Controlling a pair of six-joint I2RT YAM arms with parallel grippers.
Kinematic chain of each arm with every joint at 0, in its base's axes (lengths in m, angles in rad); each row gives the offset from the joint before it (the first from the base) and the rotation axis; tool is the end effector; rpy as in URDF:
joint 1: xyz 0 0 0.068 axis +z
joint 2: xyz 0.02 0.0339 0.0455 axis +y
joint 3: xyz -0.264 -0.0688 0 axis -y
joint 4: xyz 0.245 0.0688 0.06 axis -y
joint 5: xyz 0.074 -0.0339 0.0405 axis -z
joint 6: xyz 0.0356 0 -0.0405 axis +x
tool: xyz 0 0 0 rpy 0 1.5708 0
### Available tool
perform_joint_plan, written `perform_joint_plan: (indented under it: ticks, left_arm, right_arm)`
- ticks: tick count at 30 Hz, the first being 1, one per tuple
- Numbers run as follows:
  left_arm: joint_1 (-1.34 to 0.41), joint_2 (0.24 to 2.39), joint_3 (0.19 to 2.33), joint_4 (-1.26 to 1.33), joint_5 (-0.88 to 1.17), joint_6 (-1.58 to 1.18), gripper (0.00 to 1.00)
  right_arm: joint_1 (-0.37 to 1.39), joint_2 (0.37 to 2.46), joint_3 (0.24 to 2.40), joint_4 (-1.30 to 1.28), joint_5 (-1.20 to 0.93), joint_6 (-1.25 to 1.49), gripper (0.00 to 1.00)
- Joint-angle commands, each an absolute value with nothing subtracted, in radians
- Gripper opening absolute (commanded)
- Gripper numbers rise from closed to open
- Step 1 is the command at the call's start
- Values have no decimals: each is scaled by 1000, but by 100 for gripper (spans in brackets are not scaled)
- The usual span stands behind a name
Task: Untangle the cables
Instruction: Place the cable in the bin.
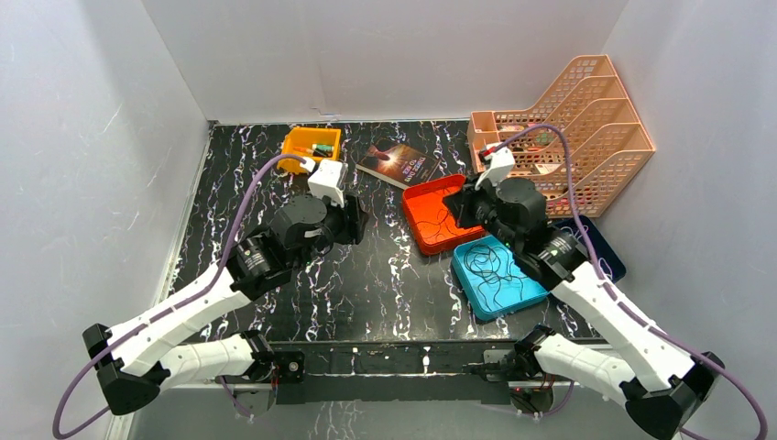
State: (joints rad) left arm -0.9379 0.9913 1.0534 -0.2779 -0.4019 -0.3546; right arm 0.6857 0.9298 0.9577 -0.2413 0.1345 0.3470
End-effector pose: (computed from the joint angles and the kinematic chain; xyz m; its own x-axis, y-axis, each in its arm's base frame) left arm 0.1417 -0.1696 0.3866 -0.2980 -0.1341 -0.9451 0.4400 0.8594 -0.2606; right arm 0.1672 0.1306 0.3688 -0.3331 0.1629 -0.9287 -0.4390 0.8449 0.3057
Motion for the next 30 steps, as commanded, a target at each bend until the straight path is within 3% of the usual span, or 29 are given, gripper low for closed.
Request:
perform_joint_plan:
  ticks: [1, 9, 17, 30]
  left_arm:
    - [-934, 977, 1044, -240, -382, -342, 49]
    - [-934, 973, 1029, -248, -390, -339, 55]
    - [-933, 1028, 1056, -256, -345, -319, 58]
    - [-933, 1048, 1038, -242, -317, -340, 59]
  right_arm:
    - [689, 906, 1074, -485, 327, 322, 0]
    - [688, 852, 1232, -669, 558, 324, 0]
    - [686, 814, 1064, -726, 895, 526, 0]
    - [666, 776, 921, -934, 846, 1010, 0]
